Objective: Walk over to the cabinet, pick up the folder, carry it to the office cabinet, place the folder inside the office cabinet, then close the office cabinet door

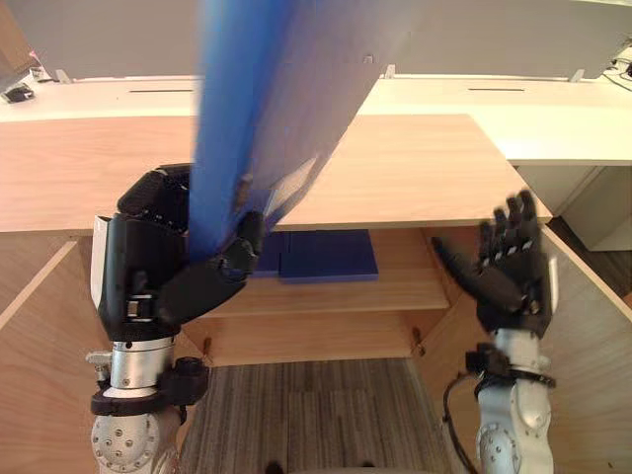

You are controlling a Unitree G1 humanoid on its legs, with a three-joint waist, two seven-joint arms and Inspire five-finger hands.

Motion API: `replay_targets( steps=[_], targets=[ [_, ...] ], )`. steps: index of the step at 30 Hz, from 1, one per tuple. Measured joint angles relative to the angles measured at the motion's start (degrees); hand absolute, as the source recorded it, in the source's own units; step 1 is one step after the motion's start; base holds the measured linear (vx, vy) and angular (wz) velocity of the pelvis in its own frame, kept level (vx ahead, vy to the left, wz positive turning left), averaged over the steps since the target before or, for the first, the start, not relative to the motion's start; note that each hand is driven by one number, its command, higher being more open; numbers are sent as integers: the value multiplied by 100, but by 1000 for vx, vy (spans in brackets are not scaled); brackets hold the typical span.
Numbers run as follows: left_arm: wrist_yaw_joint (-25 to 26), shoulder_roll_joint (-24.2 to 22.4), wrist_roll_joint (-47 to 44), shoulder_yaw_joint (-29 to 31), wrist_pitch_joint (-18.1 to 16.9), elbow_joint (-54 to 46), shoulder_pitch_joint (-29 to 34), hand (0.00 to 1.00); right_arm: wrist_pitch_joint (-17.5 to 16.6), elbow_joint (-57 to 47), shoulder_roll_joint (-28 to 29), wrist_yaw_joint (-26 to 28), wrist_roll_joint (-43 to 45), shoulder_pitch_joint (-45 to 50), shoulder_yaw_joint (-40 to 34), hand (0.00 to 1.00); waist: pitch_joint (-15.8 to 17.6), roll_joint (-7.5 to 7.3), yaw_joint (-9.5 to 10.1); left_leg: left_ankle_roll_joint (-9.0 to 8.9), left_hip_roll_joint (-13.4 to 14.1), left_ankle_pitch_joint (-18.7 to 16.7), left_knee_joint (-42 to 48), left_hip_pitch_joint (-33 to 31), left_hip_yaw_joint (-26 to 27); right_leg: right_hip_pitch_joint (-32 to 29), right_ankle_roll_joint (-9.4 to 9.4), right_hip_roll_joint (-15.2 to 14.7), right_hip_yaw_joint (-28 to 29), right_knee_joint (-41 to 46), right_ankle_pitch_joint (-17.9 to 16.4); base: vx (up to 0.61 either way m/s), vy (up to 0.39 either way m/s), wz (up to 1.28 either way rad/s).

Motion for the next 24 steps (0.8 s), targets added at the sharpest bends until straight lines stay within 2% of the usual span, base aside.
replay_targets(
  steps=[4,7,14,15,20,24],
  targets=[
    [-534,278,-1147,-253,299,75,-2,0,-32,16,-618,174,230,-636,304,100,-5,9,80,2,3,2,-1,13,-12,12,1,2,-3,21,1,0,0,0],
    [-886,517,-1598,-444,461,249,-4,0,-34,240,-1000,335,239,-980,557,100,-7,12,116,14,-1,12,-2,20,-19,12,1,-3,-7,42,0,0,0,0],
    [-1136,932,-2271,-618,804,856,-34,0,0,1183,-1794,623,511,-1509,1143,100,-9,24,134,49,-32,58,-30,-5,-96,17,1,-32,-89,64,0,0,0,5],
    [-1136,979,-2343,-623,825,931,-35,0,11,1325,-1925,663,617,-1595,1283,0,-9,25,136,49,-32,65,-30,-12,-112,16,1,-32,-103,64,0,-3,-3,6],
    [-1141,1322,-2633,-638,886,1020,-35,0,144,1522,-2585,1005,863,-1735,1890,0,-8,55,152,46,-33,92,-29,-59,-190,10,1,-31,-173,60,0,-8,-16,8],
    [-1179,1536,-2755,-707,879,1191,-46,0,238,1720,-2771,1059,1236,-1778,2014,0,-13,67,159,49,-40,124,-30,-107,-280,5,0,-40,-258,59,0,-16,-15,11]
  ],
)
